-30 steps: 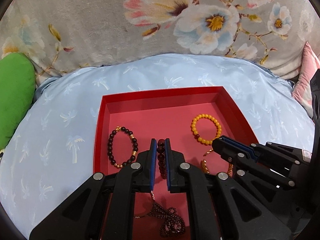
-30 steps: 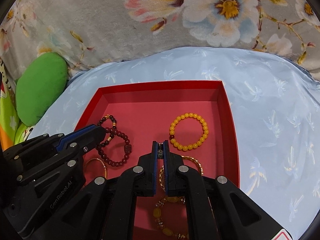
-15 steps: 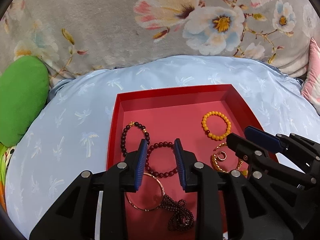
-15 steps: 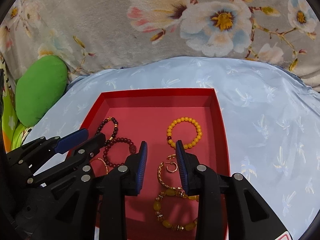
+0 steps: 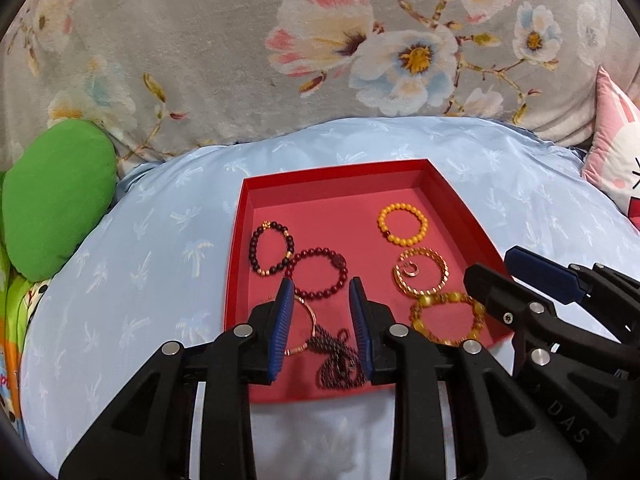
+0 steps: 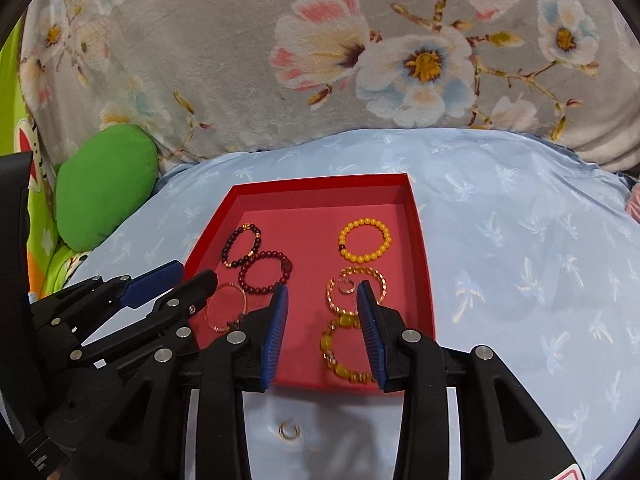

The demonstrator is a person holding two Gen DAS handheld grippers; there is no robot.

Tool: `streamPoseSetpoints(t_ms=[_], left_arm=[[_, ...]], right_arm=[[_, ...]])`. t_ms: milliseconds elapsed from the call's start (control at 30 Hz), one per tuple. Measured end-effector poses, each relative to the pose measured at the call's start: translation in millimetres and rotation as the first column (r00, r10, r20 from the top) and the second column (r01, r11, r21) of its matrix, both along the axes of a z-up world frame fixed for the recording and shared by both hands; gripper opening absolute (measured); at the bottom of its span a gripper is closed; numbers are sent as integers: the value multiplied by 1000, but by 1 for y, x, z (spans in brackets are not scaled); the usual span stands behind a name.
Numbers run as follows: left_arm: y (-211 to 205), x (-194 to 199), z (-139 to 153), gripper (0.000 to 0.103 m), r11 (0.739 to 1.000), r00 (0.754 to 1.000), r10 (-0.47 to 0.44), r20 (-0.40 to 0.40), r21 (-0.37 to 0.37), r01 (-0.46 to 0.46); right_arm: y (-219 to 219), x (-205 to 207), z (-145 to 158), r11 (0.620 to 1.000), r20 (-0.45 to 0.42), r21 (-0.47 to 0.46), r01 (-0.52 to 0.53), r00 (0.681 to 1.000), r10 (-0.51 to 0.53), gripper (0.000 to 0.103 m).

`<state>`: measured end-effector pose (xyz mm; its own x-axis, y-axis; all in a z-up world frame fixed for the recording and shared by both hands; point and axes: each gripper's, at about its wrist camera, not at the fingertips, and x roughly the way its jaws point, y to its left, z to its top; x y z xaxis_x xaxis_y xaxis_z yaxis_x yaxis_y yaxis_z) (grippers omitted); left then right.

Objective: Organize jewelry
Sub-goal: 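Move both tools back toward the last gold ring and hoop earring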

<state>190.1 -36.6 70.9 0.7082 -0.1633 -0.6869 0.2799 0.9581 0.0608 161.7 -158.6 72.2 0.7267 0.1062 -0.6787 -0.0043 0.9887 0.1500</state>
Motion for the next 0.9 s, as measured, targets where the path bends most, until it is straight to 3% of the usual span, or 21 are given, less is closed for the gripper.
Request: streamPoseSetpoints(t_ms=[500, 900], left_arm=[[5, -78, -7, 27, 1000, 1000, 7, 1, 1, -7], [25, -111, -38, 27, 997, 997, 70, -42, -15, -71]], right_arm=[[0, -81, -7, 999, -9, 29, -13, 1000, 13, 36], [-6, -119, -41, 1000, -68, -3, -6, 998, 6, 36]])
